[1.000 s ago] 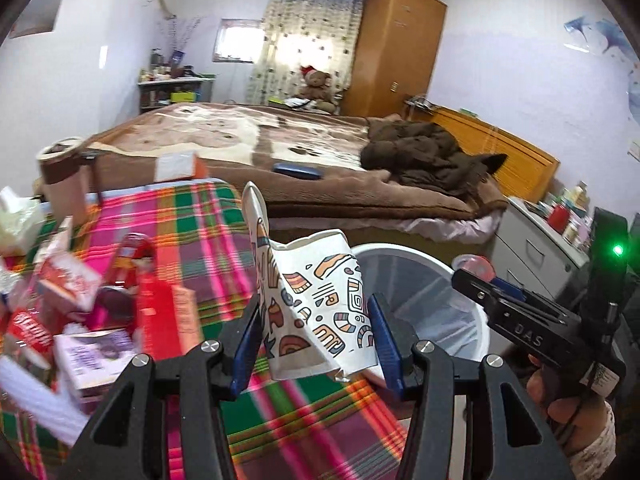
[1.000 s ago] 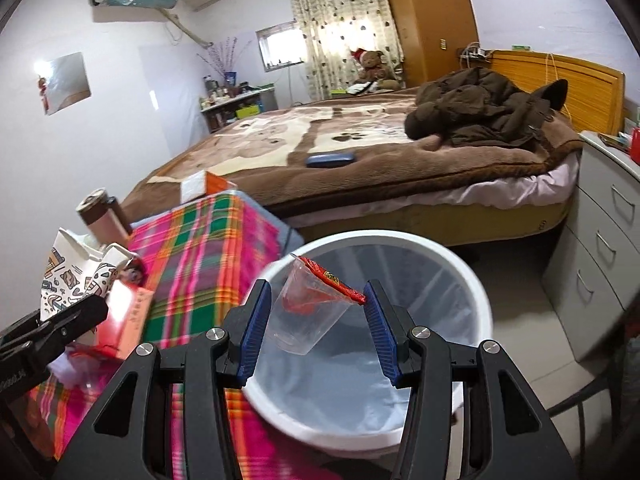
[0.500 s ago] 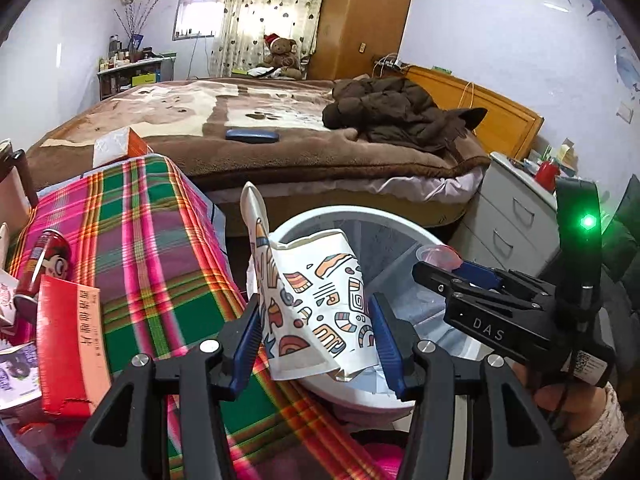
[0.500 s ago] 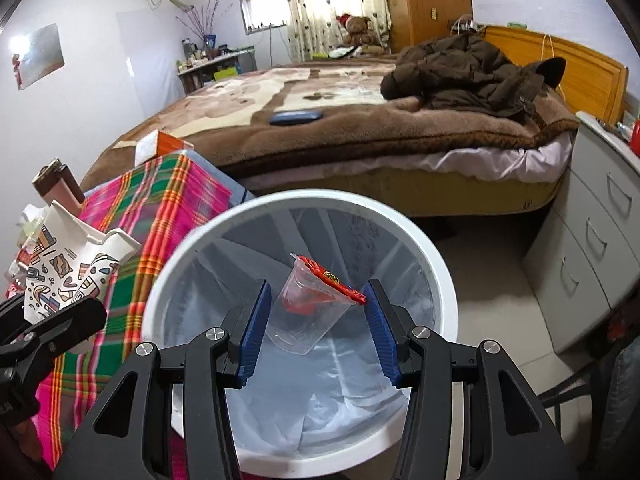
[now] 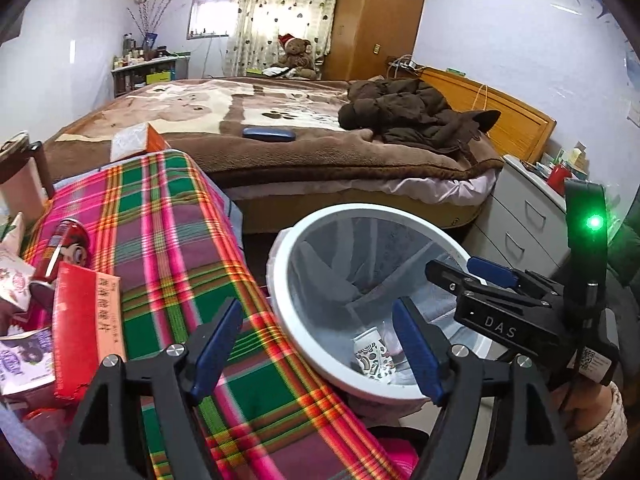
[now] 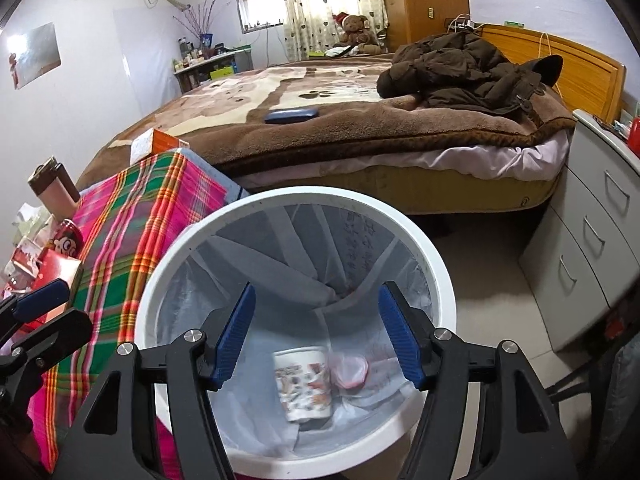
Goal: Collect trash
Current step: 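Carry both cups over the white bin and open both tools to drop them, then move both open tools back over the cluttered table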
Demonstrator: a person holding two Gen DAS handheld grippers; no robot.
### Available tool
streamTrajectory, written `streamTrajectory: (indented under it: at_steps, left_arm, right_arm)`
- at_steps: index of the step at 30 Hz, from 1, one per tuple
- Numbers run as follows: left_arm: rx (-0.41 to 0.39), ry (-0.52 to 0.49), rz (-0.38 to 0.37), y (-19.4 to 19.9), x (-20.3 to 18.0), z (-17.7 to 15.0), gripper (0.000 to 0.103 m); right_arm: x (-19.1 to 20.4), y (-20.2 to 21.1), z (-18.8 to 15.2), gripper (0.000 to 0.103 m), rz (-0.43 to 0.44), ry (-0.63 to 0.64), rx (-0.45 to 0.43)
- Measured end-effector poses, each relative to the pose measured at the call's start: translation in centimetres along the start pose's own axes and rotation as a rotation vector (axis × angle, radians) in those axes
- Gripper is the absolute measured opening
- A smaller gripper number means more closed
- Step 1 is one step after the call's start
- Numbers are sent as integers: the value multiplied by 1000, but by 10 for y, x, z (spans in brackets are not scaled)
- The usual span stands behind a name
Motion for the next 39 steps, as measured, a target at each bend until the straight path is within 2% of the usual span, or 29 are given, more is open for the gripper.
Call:
streamTrajectory:
  at_steps: [10, 19, 29, 39]
  left_arm:
    - [-62, 38, 44, 34, 24, 3, 80]
    - [-116, 92, 88, 69, 59, 3, 80]
    - [-181, 180, 185, 109, 125, 0, 81]
    - [-209, 280, 300, 135, 201, -6, 82]
  right_arm:
    - [23, 17, 9, 66, 30, 10, -54]
    - [60, 31, 17, 66, 86, 48, -103]
    - [109, 35, 23, 66, 170, 93, -120]
    - [167, 25, 21, 66, 250, 142, -86]
Point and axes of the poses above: each gripper's, at about its wrist camera, not at the fingertips, and y roughly against the way its jaws point, x to its left, z to its top, the point moved 8 cm from there along -y, roughly the way its jaws point, and after that the axes turned 10 degrees about y, right-handed, at the moved point
